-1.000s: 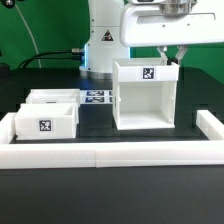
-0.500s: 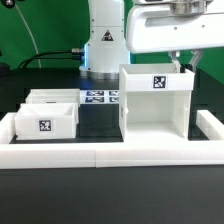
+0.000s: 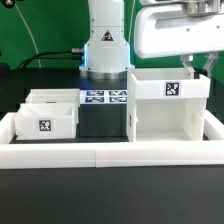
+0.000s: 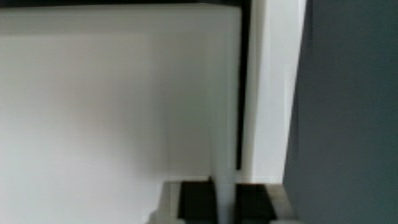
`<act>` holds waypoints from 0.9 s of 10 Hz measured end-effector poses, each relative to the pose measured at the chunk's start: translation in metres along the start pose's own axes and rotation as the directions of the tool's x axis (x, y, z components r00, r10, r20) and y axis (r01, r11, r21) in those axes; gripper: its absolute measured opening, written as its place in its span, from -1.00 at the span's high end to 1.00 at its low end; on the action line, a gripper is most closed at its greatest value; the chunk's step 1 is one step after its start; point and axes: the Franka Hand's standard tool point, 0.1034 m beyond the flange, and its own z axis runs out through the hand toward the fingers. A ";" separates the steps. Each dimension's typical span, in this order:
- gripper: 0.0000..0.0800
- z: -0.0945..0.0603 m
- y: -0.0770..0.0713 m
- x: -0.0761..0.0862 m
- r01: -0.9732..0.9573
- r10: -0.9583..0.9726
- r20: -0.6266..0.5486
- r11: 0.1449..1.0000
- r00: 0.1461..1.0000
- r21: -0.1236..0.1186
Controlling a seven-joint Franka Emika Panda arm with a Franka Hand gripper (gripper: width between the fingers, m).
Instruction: Assemble drawer
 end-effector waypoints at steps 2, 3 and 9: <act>0.91 0.000 -0.001 0.002 -0.010 0.010 -0.003 1.000 1.000 0.002; 0.91 0.000 -0.001 0.002 -0.008 0.008 -0.003 1.000 1.000 0.002; 0.91 -0.001 -0.006 0.002 -0.280 0.280 0.002 0.960 0.960 0.020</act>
Offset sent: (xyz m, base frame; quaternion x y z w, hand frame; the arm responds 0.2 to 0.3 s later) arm 0.0000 0.0000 0.0000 0.0000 0.0000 0.0000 1.0000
